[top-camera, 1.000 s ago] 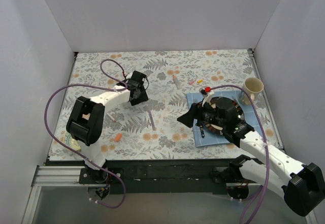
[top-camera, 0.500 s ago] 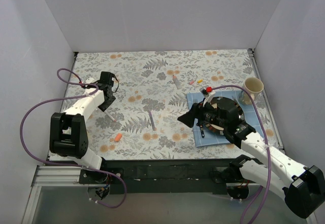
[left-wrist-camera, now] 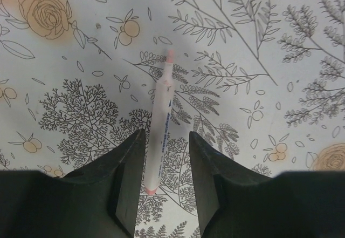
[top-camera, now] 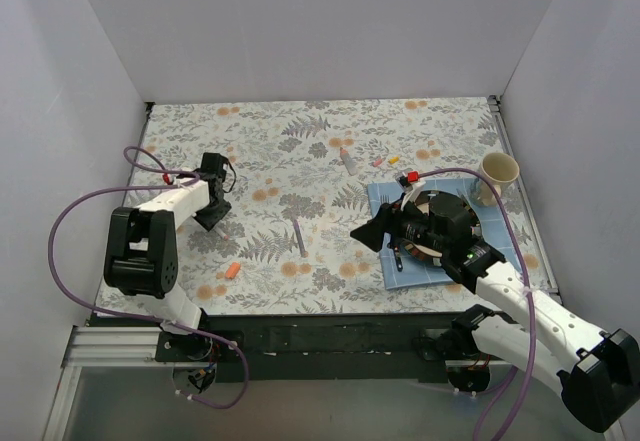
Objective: Insert the pens into the pen caps
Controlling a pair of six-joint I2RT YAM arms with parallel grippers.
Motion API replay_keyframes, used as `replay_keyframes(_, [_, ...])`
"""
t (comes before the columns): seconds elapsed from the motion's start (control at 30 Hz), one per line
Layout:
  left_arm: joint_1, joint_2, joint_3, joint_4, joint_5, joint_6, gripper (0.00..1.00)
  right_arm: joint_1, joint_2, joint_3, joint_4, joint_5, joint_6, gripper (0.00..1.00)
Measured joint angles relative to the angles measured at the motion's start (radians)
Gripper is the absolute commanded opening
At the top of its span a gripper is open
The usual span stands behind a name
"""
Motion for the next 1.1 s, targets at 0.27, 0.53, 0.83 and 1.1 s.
replay_keyframes(0.27, [0.0, -0.005, -0.058, 0.025, 0.002, -0.027, 0.29, 0.0, 0.0, 0.0, 0.0, -0.001, 0.001, 0.76])
replay_keyframes(0.53, [0.0, -0.056, -0.119, 0.076, 0.0, -0.032, 0.0, 0.0, 0.001, -0.01, 0.007, -0.002, 0.008, 0.76])
replay_keyframes(0.83, [-0.092, -0.222, -0.148, 0.159, 0.164, 0.18, 0.0, 0.0, 0.111, 0.088, -0.012, 0.012, 0.041, 0.74])
replay_keyframes(1.1, [-0.36, -0.576, -0.268, 0.524, 0.604, 0.359, 0.0, 0.0, 0.216, 0.315, 0.01, 0.05, 0.06, 0.76])
